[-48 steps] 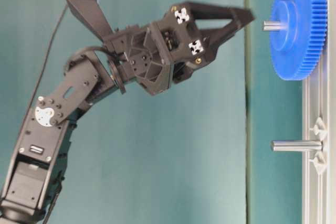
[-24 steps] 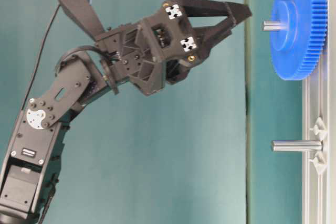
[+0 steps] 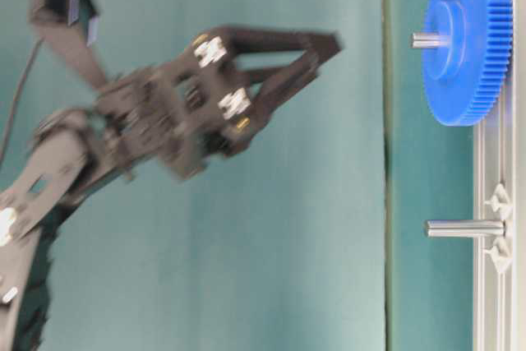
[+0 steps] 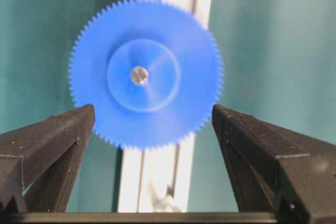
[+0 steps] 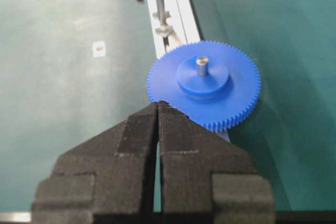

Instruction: Find the location of the shaft and insert the large gear.

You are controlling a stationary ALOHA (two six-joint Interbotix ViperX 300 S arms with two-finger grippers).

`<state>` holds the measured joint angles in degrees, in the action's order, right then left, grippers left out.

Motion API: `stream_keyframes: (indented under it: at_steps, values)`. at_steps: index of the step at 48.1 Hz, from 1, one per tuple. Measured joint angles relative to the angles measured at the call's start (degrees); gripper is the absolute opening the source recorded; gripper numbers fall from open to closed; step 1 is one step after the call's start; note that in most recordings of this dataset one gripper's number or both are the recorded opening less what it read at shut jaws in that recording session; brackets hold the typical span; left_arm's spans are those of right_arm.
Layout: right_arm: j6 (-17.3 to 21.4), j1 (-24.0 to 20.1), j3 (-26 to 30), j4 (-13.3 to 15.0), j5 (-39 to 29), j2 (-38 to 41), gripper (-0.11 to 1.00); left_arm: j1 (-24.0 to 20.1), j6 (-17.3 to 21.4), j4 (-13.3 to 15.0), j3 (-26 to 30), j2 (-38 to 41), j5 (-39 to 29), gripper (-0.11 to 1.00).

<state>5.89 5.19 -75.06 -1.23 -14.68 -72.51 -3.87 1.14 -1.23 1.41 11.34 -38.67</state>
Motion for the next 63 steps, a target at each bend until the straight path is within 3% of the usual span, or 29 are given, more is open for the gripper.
stream_keyframes:
  at_steps: [33,63]
  values:
    - [0.0,0.0,0.09,0.0,0.0,0.0,0.01,0.97,-4.66,0.09,-21.09,-20.04,16.96,0.92]
    - [0.0,0.0,-0.88,0.0,-0.09,0.0,0.01,1.14,-4.04,0.09,-29.09,-24.7,23.82,0.92]
